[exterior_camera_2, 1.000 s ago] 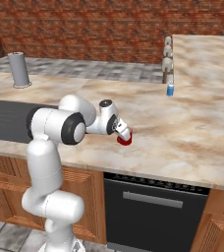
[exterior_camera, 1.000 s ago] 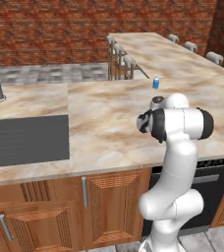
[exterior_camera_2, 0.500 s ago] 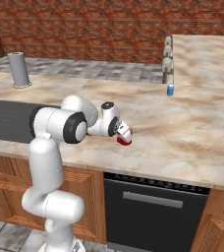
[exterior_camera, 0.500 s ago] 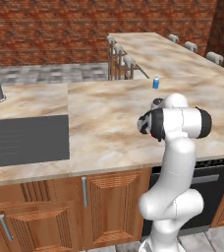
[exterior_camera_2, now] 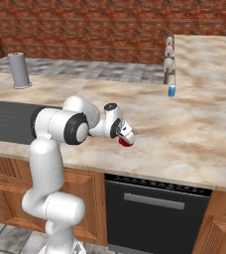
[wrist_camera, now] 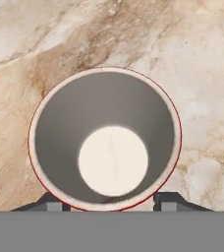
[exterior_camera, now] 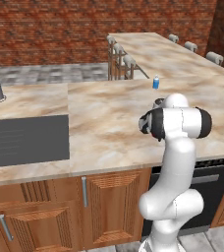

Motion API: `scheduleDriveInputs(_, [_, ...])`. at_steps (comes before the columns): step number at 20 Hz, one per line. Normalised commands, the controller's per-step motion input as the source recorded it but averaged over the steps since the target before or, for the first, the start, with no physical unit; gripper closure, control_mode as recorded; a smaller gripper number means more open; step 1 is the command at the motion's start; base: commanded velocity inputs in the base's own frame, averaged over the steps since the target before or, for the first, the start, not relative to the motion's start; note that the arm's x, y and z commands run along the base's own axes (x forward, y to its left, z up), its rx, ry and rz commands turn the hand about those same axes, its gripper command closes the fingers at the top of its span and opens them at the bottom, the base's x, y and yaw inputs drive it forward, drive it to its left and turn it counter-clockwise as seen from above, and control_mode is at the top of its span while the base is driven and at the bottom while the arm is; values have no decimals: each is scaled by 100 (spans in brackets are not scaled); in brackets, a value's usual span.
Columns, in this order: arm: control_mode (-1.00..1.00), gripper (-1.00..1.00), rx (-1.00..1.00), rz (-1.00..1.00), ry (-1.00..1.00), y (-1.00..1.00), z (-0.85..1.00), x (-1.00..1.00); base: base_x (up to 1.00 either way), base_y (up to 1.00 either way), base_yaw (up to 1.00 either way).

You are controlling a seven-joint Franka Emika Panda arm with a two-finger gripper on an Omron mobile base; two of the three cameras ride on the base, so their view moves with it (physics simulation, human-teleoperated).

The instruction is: Move the mug from next to the sink to the open cabinet. Then, move the bowl with the squash to the fridge to clear the area for faucet cleaning.

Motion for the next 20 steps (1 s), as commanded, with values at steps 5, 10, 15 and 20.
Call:
scheduleDriveInputs(5, [-100,100,0,0,0,0,0,0,0,0,0])
scheduleDriveInputs(10, [-100,100,0,0,0,0,0,0,0,0,0])
scheduleDriveInputs(15, [-100,100,0,0,-10,0,23,-26,0,0,0])
scheduleDriveInputs(20, [-100,100,0,0,-38,0,98,-73,0,0,0])
